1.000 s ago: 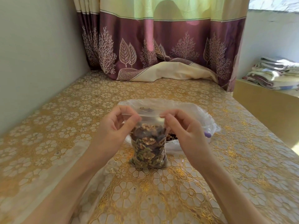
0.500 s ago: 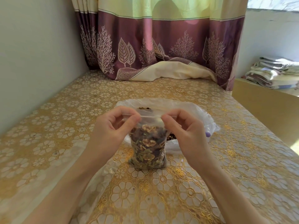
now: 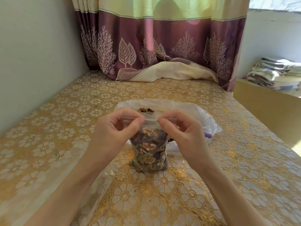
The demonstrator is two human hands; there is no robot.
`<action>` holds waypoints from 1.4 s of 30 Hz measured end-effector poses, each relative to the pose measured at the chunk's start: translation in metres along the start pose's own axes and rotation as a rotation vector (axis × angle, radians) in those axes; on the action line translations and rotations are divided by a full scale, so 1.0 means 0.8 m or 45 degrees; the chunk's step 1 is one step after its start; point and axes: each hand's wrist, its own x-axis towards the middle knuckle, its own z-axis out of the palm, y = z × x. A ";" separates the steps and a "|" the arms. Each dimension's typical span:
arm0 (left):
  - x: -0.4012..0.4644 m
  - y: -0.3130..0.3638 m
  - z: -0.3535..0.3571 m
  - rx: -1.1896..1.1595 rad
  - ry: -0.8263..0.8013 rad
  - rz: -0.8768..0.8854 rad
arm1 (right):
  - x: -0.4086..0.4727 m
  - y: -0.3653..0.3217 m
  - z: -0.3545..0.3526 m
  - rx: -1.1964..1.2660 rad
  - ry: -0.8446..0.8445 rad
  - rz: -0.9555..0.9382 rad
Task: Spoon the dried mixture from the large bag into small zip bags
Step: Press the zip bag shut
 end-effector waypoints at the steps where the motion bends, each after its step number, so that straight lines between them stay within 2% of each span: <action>1: 0.000 0.000 0.000 0.010 0.003 0.003 | 0.000 0.000 0.001 -0.002 0.003 -0.005; 5: -0.001 -0.002 0.002 0.065 0.024 0.031 | -0.001 0.001 0.003 -0.002 0.009 -0.012; 10: -0.001 0.001 0.002 -0.060 -0.043 0.012 | -0.001 -0.001 0.003 0.003 -0.042 0.004; 25: -0.002 0.002 0.006 0.157 -0.006 0.078 | -0.001 -0.004 0.008 0.002 -0.016 -0.038; 34: -0.002 0.003 0.007 0.119 -0.102 0.076 | -0.001 -0.002 0.009 0.007 -0.016 -0.052; 42: -0.001 0.003 0.007 0.152 -0.082 0.087 | -0.003 -0.002 0.008 -0.010 -0.051 -0.050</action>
